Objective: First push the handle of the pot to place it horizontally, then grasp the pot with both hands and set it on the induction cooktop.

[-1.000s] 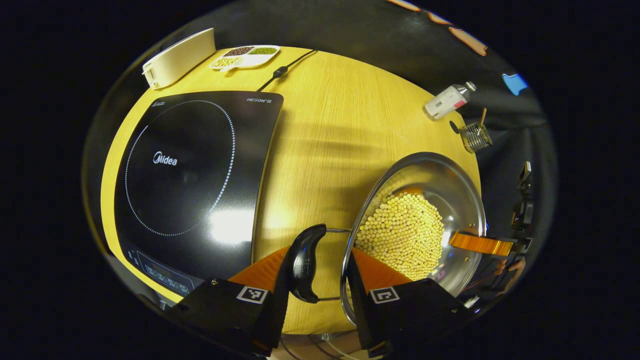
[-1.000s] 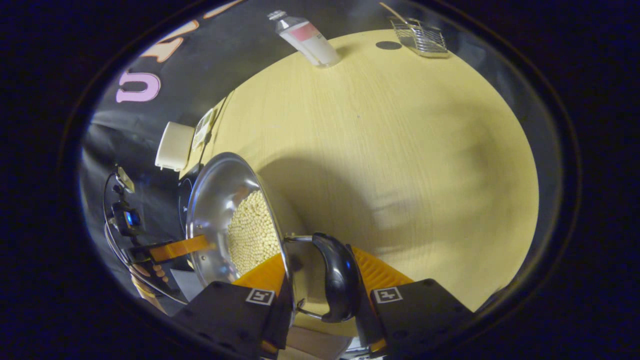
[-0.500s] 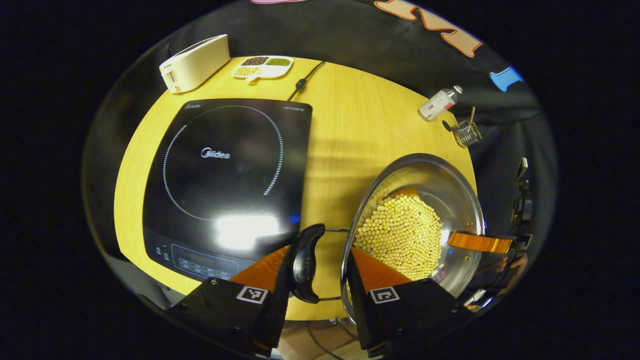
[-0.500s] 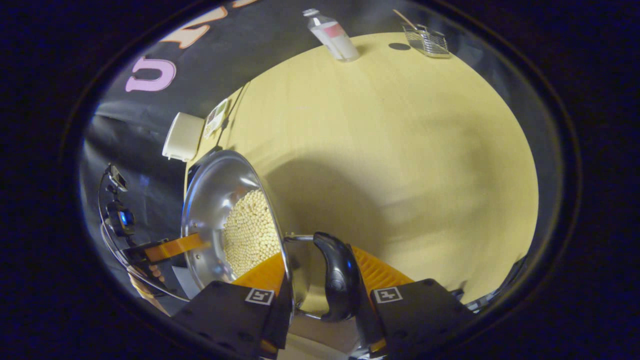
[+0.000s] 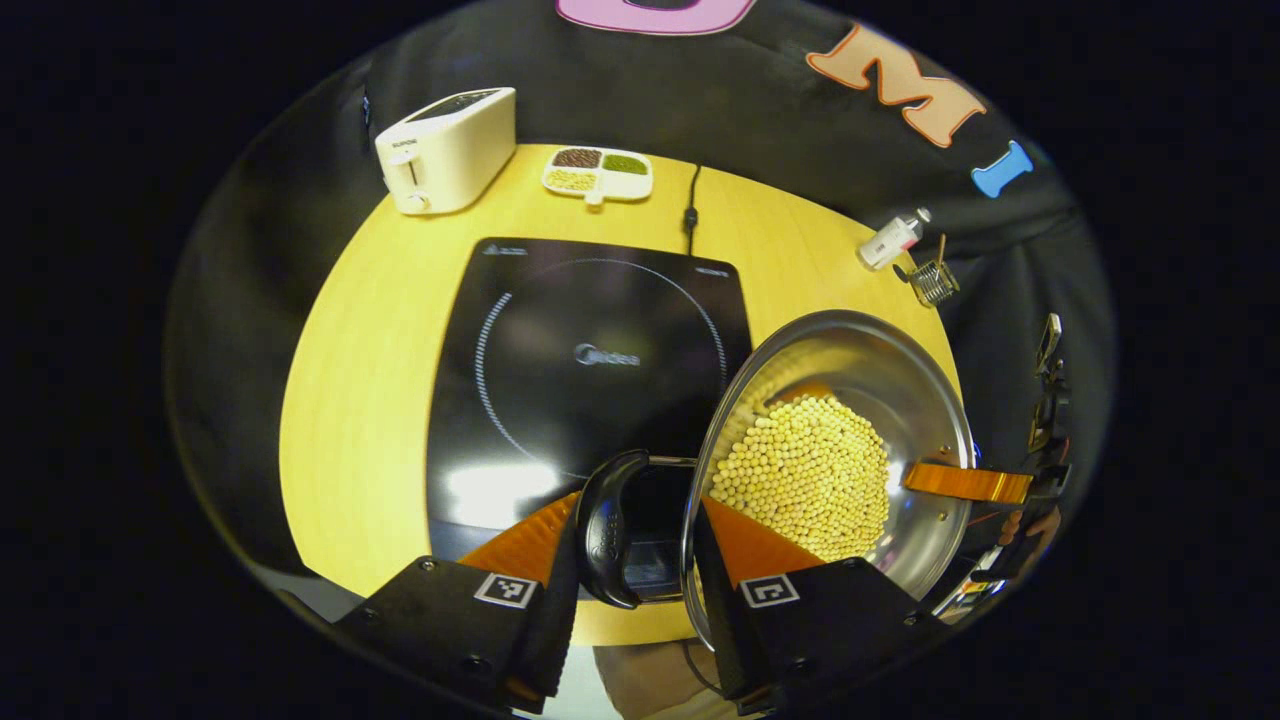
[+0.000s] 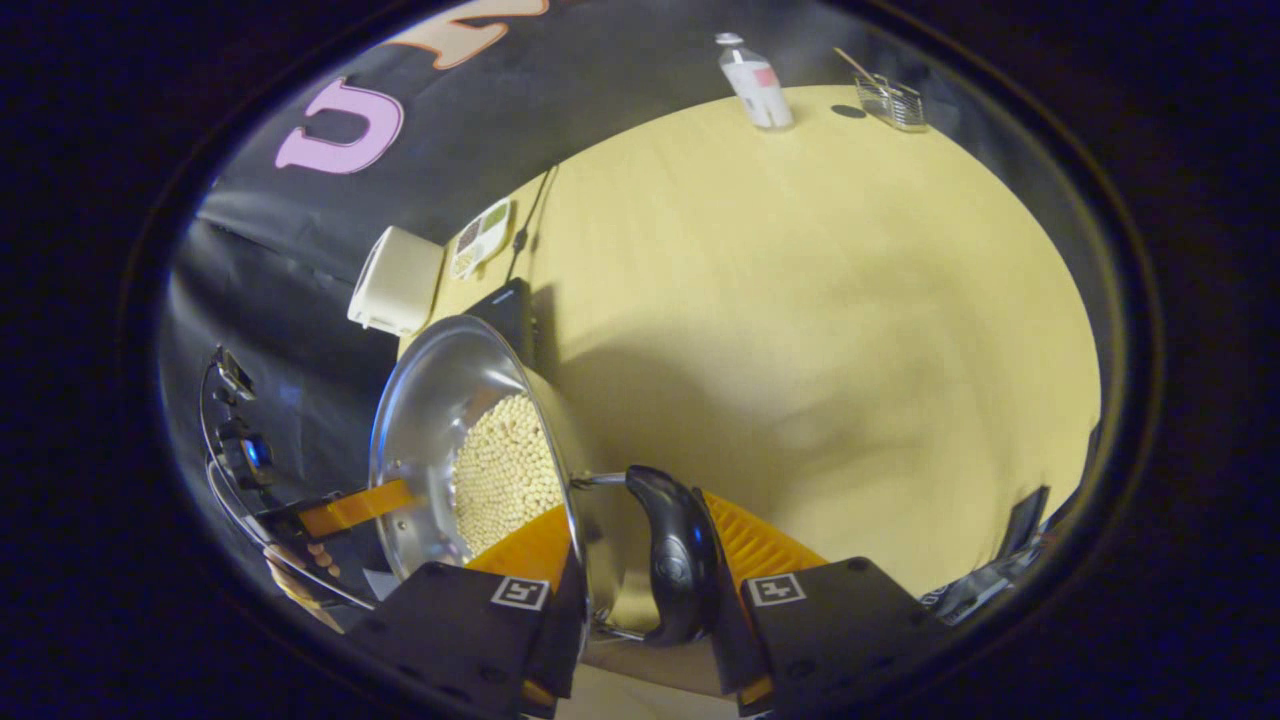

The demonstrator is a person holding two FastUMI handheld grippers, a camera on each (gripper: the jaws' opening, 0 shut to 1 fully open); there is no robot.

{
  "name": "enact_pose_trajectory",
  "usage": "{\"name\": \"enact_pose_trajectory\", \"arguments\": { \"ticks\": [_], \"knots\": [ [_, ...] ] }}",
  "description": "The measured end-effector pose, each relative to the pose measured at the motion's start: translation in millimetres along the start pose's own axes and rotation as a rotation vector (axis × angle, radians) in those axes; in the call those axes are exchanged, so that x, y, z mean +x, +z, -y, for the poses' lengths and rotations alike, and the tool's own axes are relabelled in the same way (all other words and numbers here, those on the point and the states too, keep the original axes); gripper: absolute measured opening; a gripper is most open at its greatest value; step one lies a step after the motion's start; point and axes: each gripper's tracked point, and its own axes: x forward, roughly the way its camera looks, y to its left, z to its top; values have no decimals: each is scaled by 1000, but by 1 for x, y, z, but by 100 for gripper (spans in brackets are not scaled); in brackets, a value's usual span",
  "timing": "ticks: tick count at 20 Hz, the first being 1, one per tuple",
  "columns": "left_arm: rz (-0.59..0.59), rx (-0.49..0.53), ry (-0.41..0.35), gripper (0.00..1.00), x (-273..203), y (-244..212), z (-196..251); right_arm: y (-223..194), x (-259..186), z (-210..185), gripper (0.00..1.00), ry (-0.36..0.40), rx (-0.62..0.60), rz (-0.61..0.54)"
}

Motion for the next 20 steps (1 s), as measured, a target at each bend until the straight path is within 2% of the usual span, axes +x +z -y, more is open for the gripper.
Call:
{"name": "enact_pose_trajectory", "arguments": {
  "ticks": [2,3,7,8,15,20],
  "knots": [
    [20,6,12,59,-2,11,-28,-2,12,-27,50,6,-5,19],
    [34,13,20,58,-3,17,-41,0,19,-40,57,8,-7,31],
    [95,45,73,59,-5,45,-83,13,48,-81,57,22,-11,71],
    [107,52,82,59,-1,52,-90,18,54,-87,50,18,-14,78],
    [159,65,113,59,11,83,-119,50,84,-113,50,10,-28,135],
    [169,54,134,59,17,90,-129,56,99,-117,51,16,-28,144]
  ]
}}
